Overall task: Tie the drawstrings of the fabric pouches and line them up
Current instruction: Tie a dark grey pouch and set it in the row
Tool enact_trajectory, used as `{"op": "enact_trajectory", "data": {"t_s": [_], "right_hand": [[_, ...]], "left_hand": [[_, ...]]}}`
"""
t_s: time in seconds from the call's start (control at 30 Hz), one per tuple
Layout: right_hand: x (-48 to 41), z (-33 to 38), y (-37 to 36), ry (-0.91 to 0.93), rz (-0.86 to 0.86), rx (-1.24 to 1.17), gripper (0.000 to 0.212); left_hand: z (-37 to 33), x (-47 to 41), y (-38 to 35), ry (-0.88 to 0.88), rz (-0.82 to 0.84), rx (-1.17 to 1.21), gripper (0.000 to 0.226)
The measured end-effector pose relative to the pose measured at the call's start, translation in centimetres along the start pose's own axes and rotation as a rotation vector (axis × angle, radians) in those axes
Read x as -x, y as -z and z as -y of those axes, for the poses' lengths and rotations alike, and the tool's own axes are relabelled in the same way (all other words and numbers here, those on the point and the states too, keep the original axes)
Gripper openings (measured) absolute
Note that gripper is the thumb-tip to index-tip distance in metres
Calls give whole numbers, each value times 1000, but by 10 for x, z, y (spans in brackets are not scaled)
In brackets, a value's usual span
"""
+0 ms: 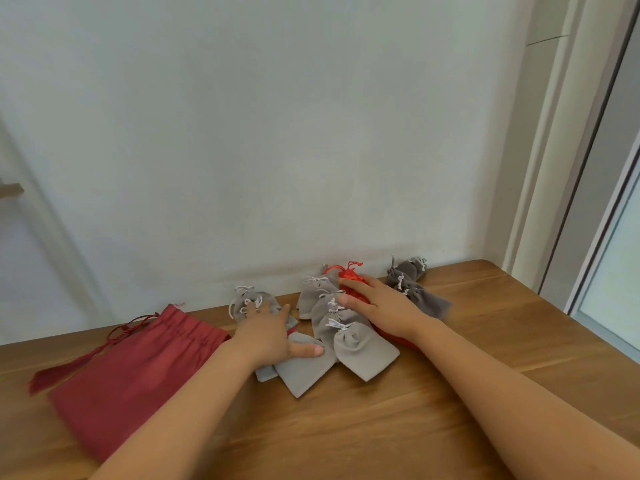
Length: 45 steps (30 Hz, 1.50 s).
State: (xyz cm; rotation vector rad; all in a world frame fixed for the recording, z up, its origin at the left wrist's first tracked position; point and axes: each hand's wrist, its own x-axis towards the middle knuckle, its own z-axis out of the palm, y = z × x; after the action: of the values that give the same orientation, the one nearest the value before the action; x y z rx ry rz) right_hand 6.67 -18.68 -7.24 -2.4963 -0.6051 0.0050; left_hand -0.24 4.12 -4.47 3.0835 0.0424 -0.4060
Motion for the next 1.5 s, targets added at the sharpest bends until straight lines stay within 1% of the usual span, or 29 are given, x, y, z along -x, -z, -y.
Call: {"op": "enact_trajectory", "data": {"t_s": [0.13, 0.2, 0.3, 0.37, 0.4, 0.43, 0.47, 0.5, 0.53, 0.57, 0.6, 0.63, 0.67, 0.73, 0.77, 0.8, 0.87, 0.97, 1.03, 1.1, 1.13, 1.17, 1.23, 1.27, 1.33, 1.5], "right_hand": [[-14, 0, 1, 108, 82, 54, 74], [-21, 3, 2, 157, 82, 96, 66], [-28, 6, 3, 220, 58, 175, 54], [-29, 7, 4, 227, 58, 181, 52], [-28, 9, 5, 228, 37, 143, 51], [-26, 10, 8, 233, -10, 88, 48], [-23, 12, 10, 246, -103, 49, 47], [-21, 11, 12, 247, -250, 46, 47], [-20, 10, 15, 217, -436, 70, 47], [-19, 7, 18, 134, -617, 105, 43], [-20, 2, 21, 15, -745, 151, 35], [-20, -4, 23, -114, -777, 203, 30], [-21, -11, 23, -261, -701, 245, 35], [-18, -26, 18, -517, -438, 236, 58], [-17, -33, 16, -579, -354, 189, 66], [-17, -39, 12, -595, -313, 142, 70], [-18, -45, 8, -554, -310, 86, 72], [-20, -46, 9, -512, -338, 75, 79], [-19, -45, 9, -505, -363, 107, 86], [-17, -43, 9, -511, -412, 188, 91], [-17, -42, 8, -498, -424, 246, 89], [-17, -41, 6, -467, -421, 300, 82], [-21, -40, 5, -399, -366, 320, 62], [-23, -41, 5, -384, -325, 289, 53], [-25, -44, 7, -360, -273, 206, 43], [-9, -55, 26, -219, -246, 57, 21]], "left_hand": [[-4, 2, -7, 237, 17, -79, 125], [-5, 2, -5, 305, 38, -102, 122], [-5, 3, 3, 316, 29, 11, 114], [-2, 5, 12, 289, -62, 151, 115], [-1, 6, 15, 251, -129, 205, 115], [-1, 5, 17, 187, -202, 239, 115], [-3, 4, 17, 96, -263, 261, 116], [-6, 3, 16, -21, -300, 276, 118], [-10, 1, 13, -139, -306, 280, 122], [-16, -1, 7, -230, -287, 262, 123], [-23, -3, 0, -283, -262, 221, 122], [-27, -7, -8, -300, -240, 175, 119], [-31, -11, -15, -291, -227, 141, 116], [-34, -15, -22, -249, -220, 122, 113], [-34, -17, -23, -230, -211, 124, 112], [-34, -18, -23, -217, -191, 126, 112], [-35, -17, -22, -204, -157, 115, 115], [-39, -14, -19, -208, -182, 54, 115], [-39, -14, -17, -209, -212, 30, 114], [-36, -18, -13, -216, -212, 40, 116], [-35, -20, -11, -226, -193, 52, 117], [-33, -22, -9, -237, -168, 67, 119], [-32, -27, -8, -252, -131, 91, 119], [-31, -28, -8, -254, -122, 97, 118], [-31, -29, -9, -252, -111, 110, 118], [-32, -26, -14, -246, -120, 88, 119]]}}
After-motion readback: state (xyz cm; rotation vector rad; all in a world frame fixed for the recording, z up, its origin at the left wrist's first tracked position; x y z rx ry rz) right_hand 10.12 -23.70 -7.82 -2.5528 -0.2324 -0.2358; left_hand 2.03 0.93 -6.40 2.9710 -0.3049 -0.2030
